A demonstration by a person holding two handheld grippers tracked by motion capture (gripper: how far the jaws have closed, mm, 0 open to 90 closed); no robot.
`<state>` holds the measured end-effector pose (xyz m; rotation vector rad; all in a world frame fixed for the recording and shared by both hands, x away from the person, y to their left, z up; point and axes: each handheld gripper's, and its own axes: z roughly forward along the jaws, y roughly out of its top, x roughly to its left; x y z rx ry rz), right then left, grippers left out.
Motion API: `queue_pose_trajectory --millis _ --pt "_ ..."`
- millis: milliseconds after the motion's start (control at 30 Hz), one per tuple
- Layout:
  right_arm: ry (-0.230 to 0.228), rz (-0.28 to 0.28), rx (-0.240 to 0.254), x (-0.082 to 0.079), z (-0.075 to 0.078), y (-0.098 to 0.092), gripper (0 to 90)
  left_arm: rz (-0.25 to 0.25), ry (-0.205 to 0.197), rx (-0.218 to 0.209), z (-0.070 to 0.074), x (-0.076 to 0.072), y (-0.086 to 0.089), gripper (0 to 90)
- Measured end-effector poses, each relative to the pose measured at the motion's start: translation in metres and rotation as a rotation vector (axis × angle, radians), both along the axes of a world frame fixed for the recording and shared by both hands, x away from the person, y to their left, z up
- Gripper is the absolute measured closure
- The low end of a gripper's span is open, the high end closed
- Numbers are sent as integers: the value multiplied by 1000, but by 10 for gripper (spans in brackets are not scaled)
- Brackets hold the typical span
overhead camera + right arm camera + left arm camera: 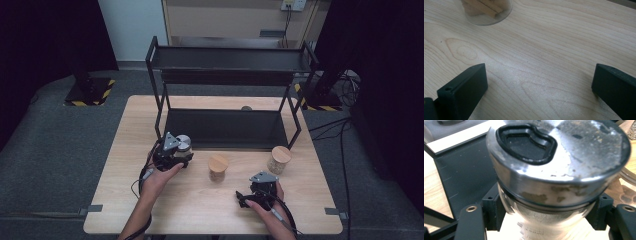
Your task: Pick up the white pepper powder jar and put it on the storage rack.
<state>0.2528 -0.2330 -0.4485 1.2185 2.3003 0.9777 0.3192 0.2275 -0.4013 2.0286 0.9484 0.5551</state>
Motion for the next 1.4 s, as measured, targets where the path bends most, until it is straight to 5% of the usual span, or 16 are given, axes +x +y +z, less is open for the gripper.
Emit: queue_pose_trajectory --millis 1400 --pt "-1 1 0 0 0 0 4 -4 -1 10 6 53 -27 291"
